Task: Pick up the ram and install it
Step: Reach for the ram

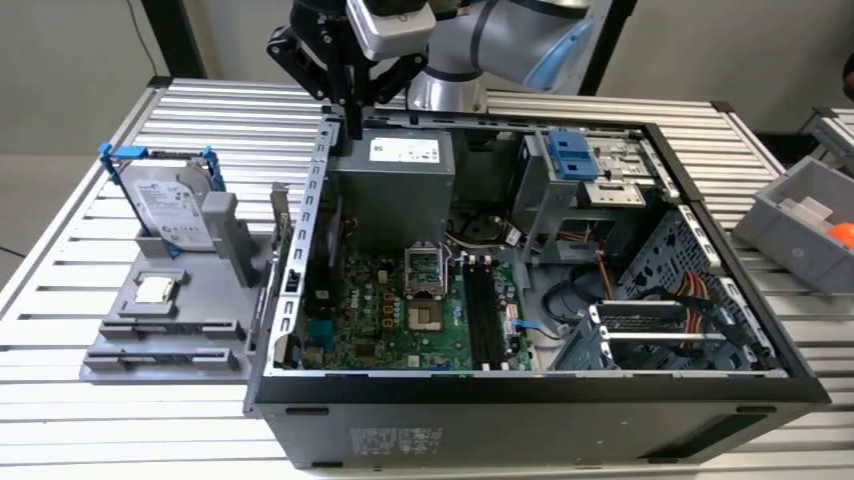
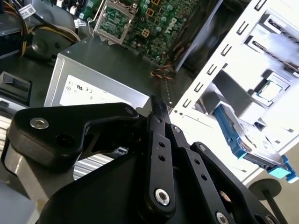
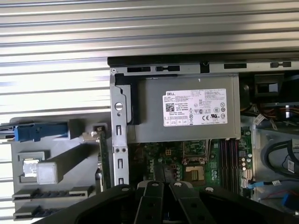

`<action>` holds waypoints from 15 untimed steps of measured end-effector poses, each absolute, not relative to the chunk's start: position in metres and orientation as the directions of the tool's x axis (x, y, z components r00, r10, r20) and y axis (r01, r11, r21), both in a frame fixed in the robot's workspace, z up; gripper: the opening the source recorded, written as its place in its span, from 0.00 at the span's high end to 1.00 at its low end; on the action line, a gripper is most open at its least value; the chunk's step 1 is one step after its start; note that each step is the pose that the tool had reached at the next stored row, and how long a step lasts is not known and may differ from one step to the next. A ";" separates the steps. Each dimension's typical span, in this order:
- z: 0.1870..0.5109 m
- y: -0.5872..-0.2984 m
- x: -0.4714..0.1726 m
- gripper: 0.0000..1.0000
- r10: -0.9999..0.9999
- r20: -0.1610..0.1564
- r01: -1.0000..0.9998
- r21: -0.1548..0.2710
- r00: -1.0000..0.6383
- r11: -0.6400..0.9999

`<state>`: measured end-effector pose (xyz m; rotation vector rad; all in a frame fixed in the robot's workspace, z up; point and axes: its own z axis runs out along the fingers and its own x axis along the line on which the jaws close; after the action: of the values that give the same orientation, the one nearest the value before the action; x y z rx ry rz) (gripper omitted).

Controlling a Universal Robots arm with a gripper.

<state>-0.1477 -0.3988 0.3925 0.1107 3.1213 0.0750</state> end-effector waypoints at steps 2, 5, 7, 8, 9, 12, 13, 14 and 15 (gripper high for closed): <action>0.393 -0.399 -0.150 1.00 0.071 -0.016 0.070 0.048 -0.997 0.996; 0.393 -0.399 -0.154 1.00 0.071 -0.016 0.070 0.049 -0.997 0.996; 0.393 -0.399 -0.155 1.00 0.071 -0.016 0.070 0.049 -0.997 0.996; 0.392 -0.399 -0.156 1.00 0.071 -0.016 0.070 0.049 -0.997 0.996; 0.393 -0.399 -0.157 1.00 0.071 -0.016 0.070 0.048 -0.997 0.996; 0.393 -0.399 -0.159 1.00 0.071 -0.016 0.070 0.048 -0.997 0.996; 0.393 -0.399 -0.159 1.00 0.071 -0.016 0.070 0.048 -0.997 0.996; 0.393 -0.399 -0.160 1.00 0.071 -0.016 0.070 0.048 -0.997 0.996; 0.393 -0.399 -0.160 1.00 0.071 -0.016 0.070 0.049 -0.997 0.996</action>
<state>-0.1600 -0.3988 0.3925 0.1106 3.1213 0.0749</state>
